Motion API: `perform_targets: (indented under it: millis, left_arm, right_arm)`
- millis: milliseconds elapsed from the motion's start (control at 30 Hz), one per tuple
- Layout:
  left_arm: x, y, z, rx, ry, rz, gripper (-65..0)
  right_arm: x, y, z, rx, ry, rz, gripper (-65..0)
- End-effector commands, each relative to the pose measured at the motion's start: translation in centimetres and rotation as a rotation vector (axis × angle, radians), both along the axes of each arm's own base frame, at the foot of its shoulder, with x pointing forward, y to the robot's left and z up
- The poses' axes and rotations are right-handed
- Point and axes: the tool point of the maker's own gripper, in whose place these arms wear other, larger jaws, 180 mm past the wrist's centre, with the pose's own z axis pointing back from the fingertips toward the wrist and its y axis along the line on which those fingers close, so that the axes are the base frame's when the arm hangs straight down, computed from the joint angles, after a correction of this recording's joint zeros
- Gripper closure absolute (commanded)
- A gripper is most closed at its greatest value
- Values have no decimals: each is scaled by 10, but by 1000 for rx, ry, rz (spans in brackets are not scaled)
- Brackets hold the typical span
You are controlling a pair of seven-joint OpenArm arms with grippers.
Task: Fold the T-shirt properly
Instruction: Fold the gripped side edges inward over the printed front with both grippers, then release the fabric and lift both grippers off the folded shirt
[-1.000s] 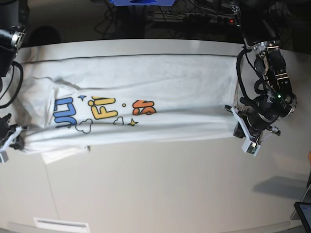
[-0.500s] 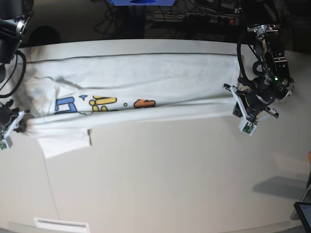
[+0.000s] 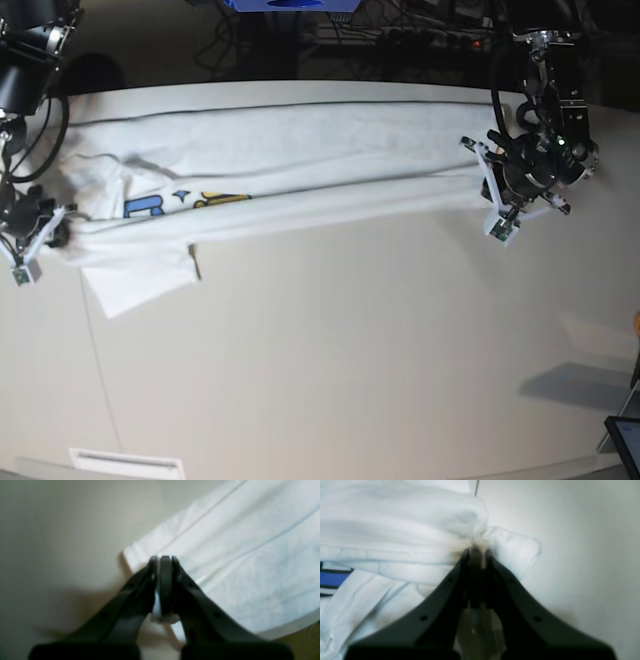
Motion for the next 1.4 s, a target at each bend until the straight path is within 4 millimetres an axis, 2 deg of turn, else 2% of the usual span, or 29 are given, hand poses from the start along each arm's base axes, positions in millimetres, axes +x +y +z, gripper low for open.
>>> perform_targets:
  millis: [0,200,367,467,567,700,767,833,1000,1067,1167,1300,1367]
  left_arm:
    - [6,-2,7,9,-25,-28,0]
    - [4,-6,3,15,-8,-53,0]
    - [4,16,2,160,-2,-39,0]
    - [2,15,-2,220,12,-73,0]
    - [1,14,-4,256,20,-94,0]
    - [0,6,-8,263,30,-128,0]
    - [-1,3,-10,282,36,-147,0]
    - [-2,2,-12,309,40,-163,0]
    - [-2,3,-12,338,42,-175,0]
    - [-2,4,-12,342,41,-175,0]
    - [-2,4,-12,342,41,-172,0]
    - [0,6,-10,345,34,-165,0]
    - [0,7,-11,345,39,-162,0]
  right_arm:
    - [8,-8,13,-17,-37,-7,-4]
    - [7,-7,12,-16,-35,-7,-7]
    - [7,-7,12,-16,-34,-7,-10]
    - [6,-9,12,-20,-31,-7,-20]
    - [6,-10,13,-24,-31,-7,-97]
    - [8,-24,22,-53,-59,-119,-248]
    - [11,-28,35,-82,-99,-153,-329]
    - [13,-35,52,-116,-141,-184,-366]
    - [18,-55,91,-186,-231,-298,-371]
    - [18,-58,96,-193,-232,-323,-371]
    - [11,-62,91,-185,-170,-382,-371]
    - [-3,-54,71,-157,-100,-410,-371]
    - [-8,-52,68,-153,-94,-429,-371]
